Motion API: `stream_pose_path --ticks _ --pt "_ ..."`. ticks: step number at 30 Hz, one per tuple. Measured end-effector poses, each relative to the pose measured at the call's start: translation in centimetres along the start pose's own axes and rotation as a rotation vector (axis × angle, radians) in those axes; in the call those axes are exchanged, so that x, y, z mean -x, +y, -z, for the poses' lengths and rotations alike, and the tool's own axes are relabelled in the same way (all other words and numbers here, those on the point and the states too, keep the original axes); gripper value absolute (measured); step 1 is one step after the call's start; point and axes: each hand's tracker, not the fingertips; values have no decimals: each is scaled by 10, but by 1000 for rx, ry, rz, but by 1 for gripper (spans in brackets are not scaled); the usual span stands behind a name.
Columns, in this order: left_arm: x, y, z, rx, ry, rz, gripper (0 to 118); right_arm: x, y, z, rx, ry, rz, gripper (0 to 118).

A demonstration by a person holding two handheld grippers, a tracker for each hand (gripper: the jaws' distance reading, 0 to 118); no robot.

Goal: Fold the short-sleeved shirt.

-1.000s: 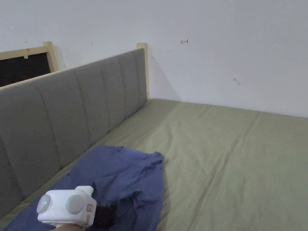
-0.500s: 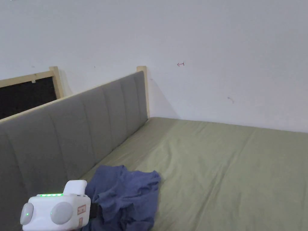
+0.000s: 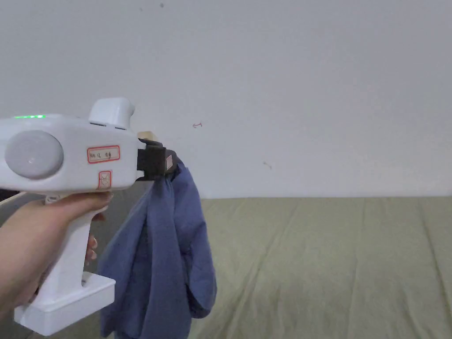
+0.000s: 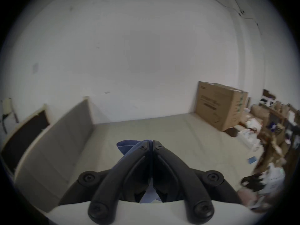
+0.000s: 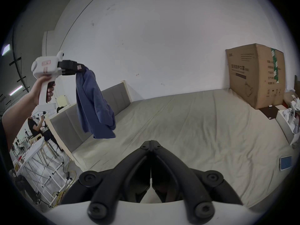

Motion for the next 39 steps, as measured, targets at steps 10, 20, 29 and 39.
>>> stream_pose_path --ticks 10,20,29,39 --pt "-150 -54 122 324 -384 116 1 -75 -4 -48 -38 -177 64 0" --pt "-244 -315 283 818 -504 -208 113 -126 -30 -42 50 -266 152 0" --pt "-187 -228 196 462 -440 -197 109 -128 -25 -39 54 -269 179 0" --pt "-150 -227 -13 -192 -13 -220 0 -82 -8 -64 -246 -324 11 0"
